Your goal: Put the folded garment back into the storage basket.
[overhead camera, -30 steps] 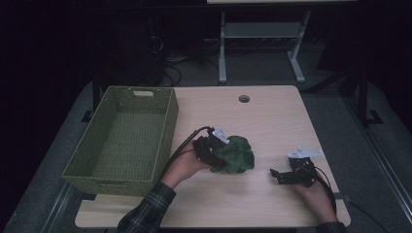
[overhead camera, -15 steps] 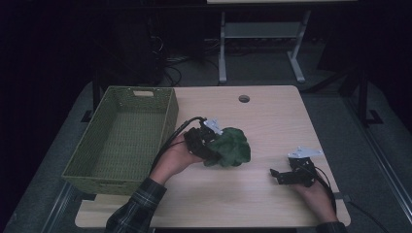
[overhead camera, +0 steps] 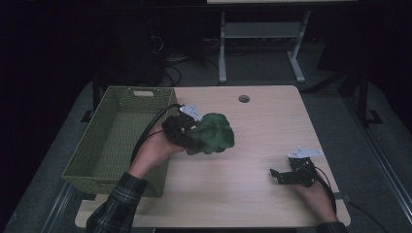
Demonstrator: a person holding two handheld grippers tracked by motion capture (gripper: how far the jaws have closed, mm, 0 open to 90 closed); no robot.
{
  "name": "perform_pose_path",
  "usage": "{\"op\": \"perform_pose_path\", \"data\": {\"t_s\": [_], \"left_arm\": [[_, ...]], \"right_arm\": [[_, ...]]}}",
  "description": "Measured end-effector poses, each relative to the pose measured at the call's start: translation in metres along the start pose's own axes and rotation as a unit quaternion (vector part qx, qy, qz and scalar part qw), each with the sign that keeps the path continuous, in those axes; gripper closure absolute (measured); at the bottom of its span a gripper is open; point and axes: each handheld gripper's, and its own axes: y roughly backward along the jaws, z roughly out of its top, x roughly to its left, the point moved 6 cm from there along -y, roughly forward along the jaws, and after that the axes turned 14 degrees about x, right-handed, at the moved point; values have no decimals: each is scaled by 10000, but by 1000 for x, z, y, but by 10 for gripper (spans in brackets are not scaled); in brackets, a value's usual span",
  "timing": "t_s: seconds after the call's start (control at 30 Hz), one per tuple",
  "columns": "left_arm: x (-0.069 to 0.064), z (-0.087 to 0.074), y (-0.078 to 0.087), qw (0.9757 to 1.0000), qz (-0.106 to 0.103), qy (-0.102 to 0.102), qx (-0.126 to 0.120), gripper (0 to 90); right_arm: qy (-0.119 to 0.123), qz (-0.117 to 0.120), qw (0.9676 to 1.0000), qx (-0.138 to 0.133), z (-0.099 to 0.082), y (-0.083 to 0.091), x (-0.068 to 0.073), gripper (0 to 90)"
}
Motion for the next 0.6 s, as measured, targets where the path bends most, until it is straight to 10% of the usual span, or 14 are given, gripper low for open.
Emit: {"op": "perform_pose_path", "data": {"t_s": [0.6], "left_arm": [[38, -52, 47, 9955, 552, 766, -128, 684]], "right_arm": [[1, -1, 10000, -3, 0, 0, 0, 88]]}}
